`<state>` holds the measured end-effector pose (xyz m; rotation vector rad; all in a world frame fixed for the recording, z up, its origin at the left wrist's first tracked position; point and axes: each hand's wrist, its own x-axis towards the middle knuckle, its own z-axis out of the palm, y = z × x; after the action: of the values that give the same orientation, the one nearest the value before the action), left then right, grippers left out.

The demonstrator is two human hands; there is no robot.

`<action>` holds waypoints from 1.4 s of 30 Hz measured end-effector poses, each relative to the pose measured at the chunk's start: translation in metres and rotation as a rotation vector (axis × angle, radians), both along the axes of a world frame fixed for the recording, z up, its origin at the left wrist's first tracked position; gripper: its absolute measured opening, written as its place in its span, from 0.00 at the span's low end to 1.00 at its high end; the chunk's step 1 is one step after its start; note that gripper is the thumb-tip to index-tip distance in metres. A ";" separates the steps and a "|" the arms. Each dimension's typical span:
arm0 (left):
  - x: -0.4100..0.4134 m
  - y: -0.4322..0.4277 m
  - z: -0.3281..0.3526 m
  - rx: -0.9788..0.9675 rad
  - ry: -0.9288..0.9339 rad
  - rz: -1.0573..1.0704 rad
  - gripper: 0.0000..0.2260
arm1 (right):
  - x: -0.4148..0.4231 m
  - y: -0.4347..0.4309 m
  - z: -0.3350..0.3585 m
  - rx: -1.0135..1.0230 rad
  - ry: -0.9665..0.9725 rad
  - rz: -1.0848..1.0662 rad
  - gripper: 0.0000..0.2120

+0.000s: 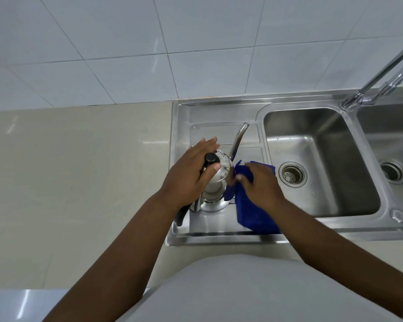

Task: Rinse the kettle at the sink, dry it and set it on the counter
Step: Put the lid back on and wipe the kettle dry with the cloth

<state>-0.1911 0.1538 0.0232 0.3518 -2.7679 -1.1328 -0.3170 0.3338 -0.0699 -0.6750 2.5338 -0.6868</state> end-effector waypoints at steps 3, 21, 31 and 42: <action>0.001 0.002 0.000 0.002 0.013 0.017 0.21 | 0.030 0.032 -0.037 0.333 0.120 0.190 0.38; -0.001 0.014 -0.006 0.013 0.057 0.080 0.23 | 0.038 0.008 0.018 -0.493 -0.495 -0.329 0.15; 0.001 0.021 -0.009 0.058 0.148 0.065 0.18 | 0.053 -0.019 0.073 -0.761 -0.096 0.233 0.22; -0.001 0.032 -0.003 0.057 0.163 0.170 0.21 | 0.043 -0.024 0.051 -0.772 -0.339 -0.064 0.22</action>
<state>-0.1916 0.1861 0.0198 0.4697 -2.5170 -1.1451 -0.2738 0.3098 -0.0189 -0.6350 1.9433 -1.6756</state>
